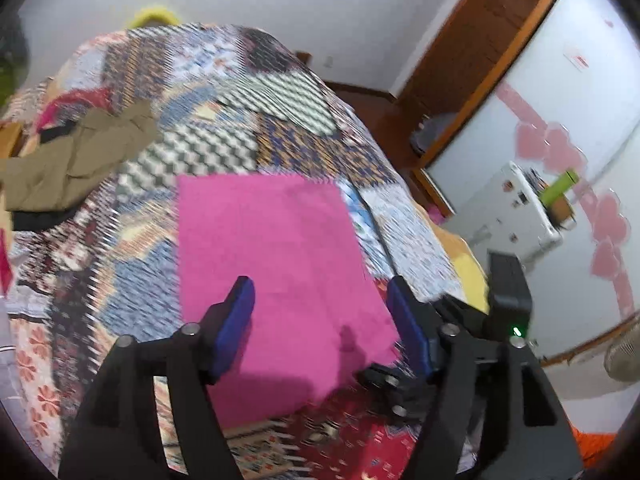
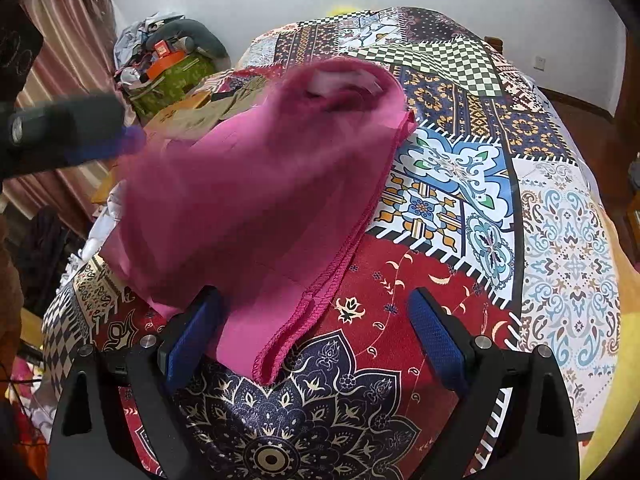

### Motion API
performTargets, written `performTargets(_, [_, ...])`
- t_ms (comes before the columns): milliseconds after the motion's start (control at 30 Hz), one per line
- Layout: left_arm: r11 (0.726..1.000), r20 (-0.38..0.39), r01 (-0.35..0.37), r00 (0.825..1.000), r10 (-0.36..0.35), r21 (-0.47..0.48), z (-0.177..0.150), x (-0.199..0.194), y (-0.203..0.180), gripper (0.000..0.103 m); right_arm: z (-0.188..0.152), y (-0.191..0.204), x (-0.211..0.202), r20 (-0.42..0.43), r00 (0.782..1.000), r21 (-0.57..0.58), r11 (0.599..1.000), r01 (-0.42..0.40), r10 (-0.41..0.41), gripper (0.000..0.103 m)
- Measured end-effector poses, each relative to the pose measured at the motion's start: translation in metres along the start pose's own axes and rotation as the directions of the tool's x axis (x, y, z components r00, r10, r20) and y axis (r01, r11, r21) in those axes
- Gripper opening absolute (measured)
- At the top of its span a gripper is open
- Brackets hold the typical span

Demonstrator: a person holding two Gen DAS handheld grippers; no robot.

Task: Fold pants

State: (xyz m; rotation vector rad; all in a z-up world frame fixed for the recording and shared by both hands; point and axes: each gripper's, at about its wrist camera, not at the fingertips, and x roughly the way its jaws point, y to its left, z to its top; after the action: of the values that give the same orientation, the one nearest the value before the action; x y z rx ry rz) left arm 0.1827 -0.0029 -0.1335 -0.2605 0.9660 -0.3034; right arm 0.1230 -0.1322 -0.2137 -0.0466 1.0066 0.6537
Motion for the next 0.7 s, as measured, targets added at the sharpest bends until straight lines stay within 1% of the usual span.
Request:
performTargets(133, [0.993,0.039,-0.121,0.992,0.122,-0.005,0.023,0.000,0.020,0.077,-0.001,0.000,-0.006,-0.004,1.000,0.003,1.000,0.006,-0.006,0.092])
performTargets(267, [0.970,0.043,-0.240,0.970,0.239,0.025,0.051,0.016,0.042,0.078,-0.002,-0.001,-0.016,0.009,0.999,-0.007,0.999,0.037,-0.037,0.092])
performTargets(333, [0.964,0.029,-0.264,0.964,0.263,0.026,0.063,0.026,0.053,0.079,-0.004,-0.004,-0.020,0.015,0.999,-0.002,0.999,0.045,-0.045,0.092])
performTargets(467, [0.957,-0.022,-0.289,0.957,0.289,0.009,0.089,0.058,0.076,0.080,-0.006,-0.012,-0.030,0.032,0.997,0.021,0.997,0.074,-0.075,0.092])
performTargets(567, [0.951,-0.062,-0.309,0.949,0.309,0.018,0.096,0.084,0.084,0.080,-0.006,-0.018,-0.037,0.046,0.995,0.041,0.995,0.091,-0.093,0.092])
performTargets(667, [0.941,-0.120,-0.334,0.933,0.338,0.059,0.096,0.114,0.087,0.080,-0.005,-0.024,-0.044,0.057,0.991,0.057,0.991,0.120,-0.123,0.092])
performTargets(700, [0.934,-0.153,-0.349,0.921,0.357,0.080,0.094,0.126,0.088,0.080,-0.004,-0.026,-0.046,0.059,0.989,0.059,0.990,0.129,-0.132,0.092])
